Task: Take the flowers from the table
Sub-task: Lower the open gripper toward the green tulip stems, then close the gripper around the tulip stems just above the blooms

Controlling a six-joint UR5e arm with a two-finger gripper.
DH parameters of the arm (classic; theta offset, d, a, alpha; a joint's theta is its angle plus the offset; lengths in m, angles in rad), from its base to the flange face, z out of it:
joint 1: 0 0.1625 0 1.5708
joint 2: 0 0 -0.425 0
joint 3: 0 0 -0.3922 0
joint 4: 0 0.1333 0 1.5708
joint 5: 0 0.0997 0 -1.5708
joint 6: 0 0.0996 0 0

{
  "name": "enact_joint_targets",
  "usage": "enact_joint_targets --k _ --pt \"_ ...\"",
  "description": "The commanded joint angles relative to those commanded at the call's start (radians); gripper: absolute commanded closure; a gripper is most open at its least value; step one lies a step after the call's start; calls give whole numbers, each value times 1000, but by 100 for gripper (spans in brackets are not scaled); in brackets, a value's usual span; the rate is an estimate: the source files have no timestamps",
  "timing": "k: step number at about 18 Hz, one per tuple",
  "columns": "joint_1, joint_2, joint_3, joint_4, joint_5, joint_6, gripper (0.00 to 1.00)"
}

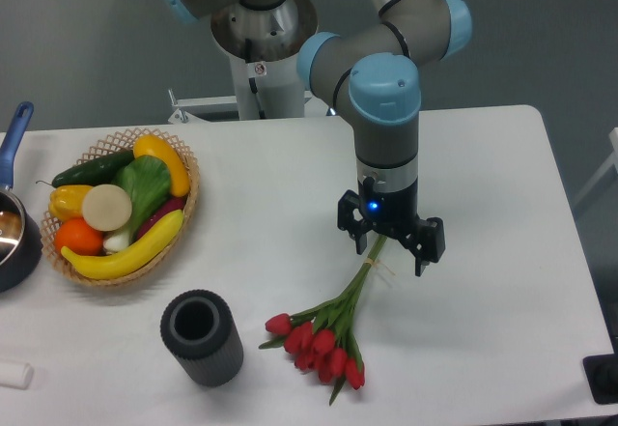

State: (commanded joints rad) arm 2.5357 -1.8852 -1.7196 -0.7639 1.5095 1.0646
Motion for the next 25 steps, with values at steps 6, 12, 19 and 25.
enact_joint_targets --k 6,12,19,25 --pt "0 -9 -3 -3 3 -6 0" --pt "0 -25 -25 -2 3 -15 0" --pt "-15 -106 -37 0 2 -41 0" --pt "-37 -146 -43 -2 -15 -97 0"
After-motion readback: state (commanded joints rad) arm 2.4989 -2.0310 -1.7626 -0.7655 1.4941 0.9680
